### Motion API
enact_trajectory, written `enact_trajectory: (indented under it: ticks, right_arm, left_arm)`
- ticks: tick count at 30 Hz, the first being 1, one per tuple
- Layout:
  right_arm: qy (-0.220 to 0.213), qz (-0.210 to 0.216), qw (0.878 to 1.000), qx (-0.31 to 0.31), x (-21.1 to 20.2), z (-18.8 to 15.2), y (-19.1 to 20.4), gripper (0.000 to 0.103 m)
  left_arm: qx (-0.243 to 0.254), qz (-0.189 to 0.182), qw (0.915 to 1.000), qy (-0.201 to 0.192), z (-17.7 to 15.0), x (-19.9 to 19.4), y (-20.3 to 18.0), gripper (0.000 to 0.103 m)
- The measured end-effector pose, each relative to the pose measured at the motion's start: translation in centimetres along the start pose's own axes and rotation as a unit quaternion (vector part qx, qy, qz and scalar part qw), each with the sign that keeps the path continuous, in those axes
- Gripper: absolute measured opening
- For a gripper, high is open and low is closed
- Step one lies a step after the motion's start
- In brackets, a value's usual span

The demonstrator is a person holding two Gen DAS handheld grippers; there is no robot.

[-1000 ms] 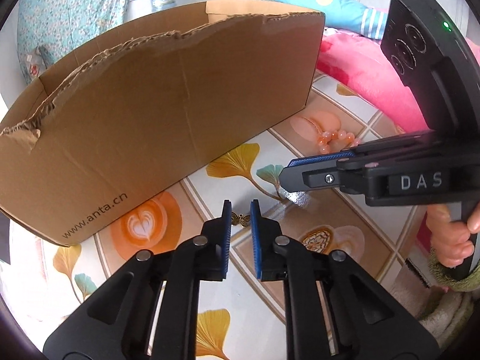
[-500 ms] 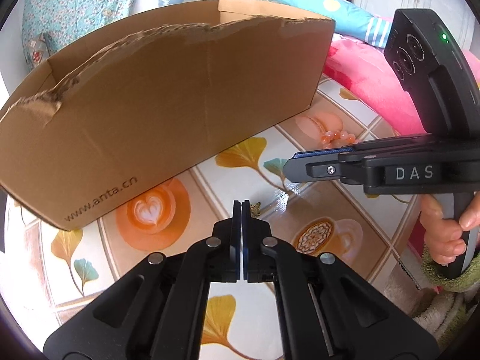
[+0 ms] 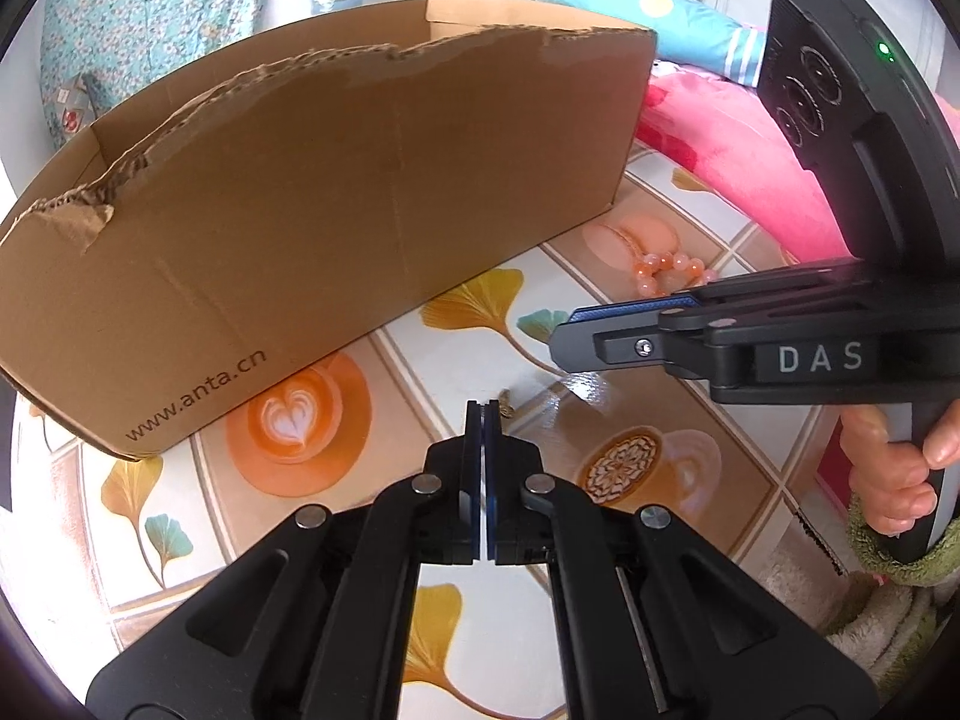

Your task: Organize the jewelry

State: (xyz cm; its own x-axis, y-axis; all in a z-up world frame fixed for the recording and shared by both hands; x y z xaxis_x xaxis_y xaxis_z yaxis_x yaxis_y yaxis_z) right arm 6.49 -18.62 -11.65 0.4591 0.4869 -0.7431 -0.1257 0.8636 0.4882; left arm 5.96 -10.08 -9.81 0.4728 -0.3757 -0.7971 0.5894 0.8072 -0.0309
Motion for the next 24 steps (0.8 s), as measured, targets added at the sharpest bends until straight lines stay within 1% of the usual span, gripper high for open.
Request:
enact_trajectory:
  ticks: [5,7,8,9,10,11,19,21,24]
  right_arm:
    - [-0.001,0.0,1.0,0.002,0.1,-0.2,-0.1,0.012]
    - [-0.001,0.001,1.0,0.003,0.2,-0.2,-0.1,0.012]
    - [-0.001,0.001,1.0,0.003,0.2,-0.2,-0.2,0.012]
    - [-0.002,0.002,1.0,0.004,0.2,-0.2,-0.2,0.012]
    - [-0.002,0.002,1.0,0.004,0.2,-0.2,-0.3,0.012]
    - [-0.002,0.003,1.0,0.005,0.2,-0.2,-0.3,0.012]
    - [-0.004,0.007,1.0,0.006,0.1,-0.4,-0.8,0.012]
    - [-0.004,0.007,1.0,0.007,0.0,-0.4,-0.9,0.012]
    - [-0.005,0.01,1.0,0.009,0.0,-0.4,-1.1,0.012]
  left_arm:
    - [-0.004,-0.004,1.0,0.0,-0.1,-0.1,0.1,0.001]
    - [-0.011,-0.008,0.9999,0.003,-0.1,-0.1,0.3,0.004]
    - [-0.015,-0.009,0.9998,0.004,-0.1,-0.2,0.3,0.011]
    - [-0.02,-0.011,0.9997,0.004,-0.1,-0.2,0.4,0.023]
    - [-0.025,-0.015,0.9996,0.004,-0.1,-0.3,0.5,0.027]
    - [-0.027,-0.019,0.9995,0.003,-0.2,-0.3,0.5,0.029]
    - [-0.004,-0.005,1.0,-0.004,0.0,0.1,-0.1,0.028]
    - [0.007,0.005,1.0,-0.005,0.1,0.2,-0.2,0.024]
    - [0.018,0.012,0.9998,-0.005,0.3,0.5,-0.5,0.021]
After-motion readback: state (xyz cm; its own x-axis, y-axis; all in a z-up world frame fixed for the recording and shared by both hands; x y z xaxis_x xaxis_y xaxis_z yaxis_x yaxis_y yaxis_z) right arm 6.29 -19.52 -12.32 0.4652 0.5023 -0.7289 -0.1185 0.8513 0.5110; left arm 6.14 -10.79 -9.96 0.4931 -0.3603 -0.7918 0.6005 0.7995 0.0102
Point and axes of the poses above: each gripper's, at about its wrist camera, not at the fingertips, and x roughly the way its jaws point, y to its left, z to its top, the point moved 7 cm from there along x, roughly the way its jaws point
